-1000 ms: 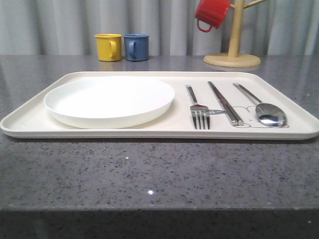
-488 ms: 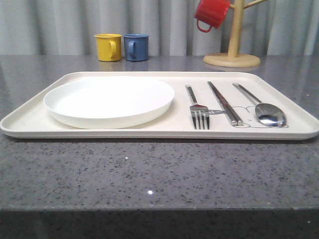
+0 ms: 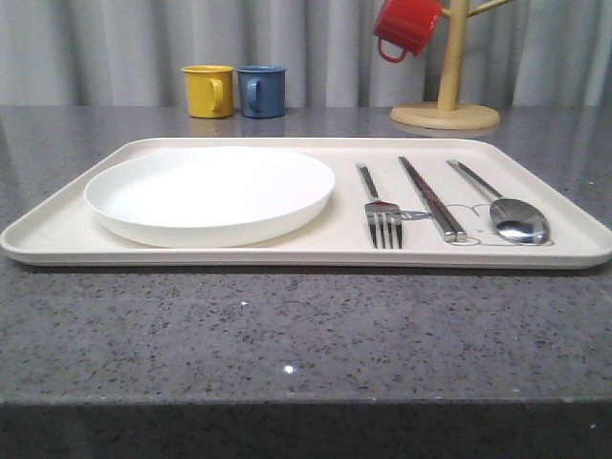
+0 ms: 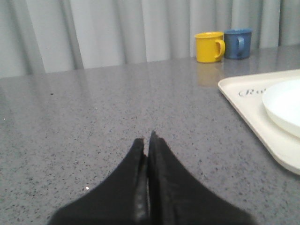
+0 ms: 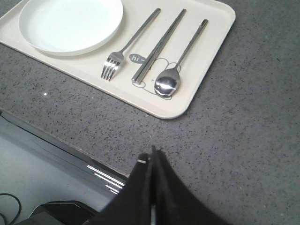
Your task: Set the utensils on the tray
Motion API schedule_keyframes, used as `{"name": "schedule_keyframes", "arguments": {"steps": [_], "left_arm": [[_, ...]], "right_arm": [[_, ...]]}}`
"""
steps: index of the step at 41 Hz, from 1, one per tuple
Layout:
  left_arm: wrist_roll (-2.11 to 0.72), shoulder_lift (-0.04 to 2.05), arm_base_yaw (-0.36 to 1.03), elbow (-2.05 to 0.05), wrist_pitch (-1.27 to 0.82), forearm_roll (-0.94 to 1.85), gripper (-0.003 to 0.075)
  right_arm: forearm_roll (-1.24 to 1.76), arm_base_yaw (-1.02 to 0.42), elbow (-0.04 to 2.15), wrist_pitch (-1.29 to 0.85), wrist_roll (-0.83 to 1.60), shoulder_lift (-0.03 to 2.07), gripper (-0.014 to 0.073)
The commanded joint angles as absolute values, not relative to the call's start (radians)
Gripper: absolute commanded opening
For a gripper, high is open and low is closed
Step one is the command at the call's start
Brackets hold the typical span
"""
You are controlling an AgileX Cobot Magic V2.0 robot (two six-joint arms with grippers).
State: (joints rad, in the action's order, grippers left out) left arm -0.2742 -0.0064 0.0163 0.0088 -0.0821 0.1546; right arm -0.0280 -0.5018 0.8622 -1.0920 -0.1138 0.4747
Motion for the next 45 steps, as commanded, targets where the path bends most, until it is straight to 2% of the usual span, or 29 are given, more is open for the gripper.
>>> {"name": "schedule_keyframes", "arguments": {"steps": [1, 45], "left_arm": [[-0.199, -0.031, -0.002, 0.006, 0.016, 0.126, -0.0018], [-0.156, -0.031, -0.007, 0.006, 0.014, 0.077, -0.0018]], "right_arm": [[-0.038, -0.502, 0.885, -1.035, -0.104, 0.480, -0.0122], [-0.038, -0.502, 0.885, -1.036, -0.104, 0.480, -0.0122]]}}
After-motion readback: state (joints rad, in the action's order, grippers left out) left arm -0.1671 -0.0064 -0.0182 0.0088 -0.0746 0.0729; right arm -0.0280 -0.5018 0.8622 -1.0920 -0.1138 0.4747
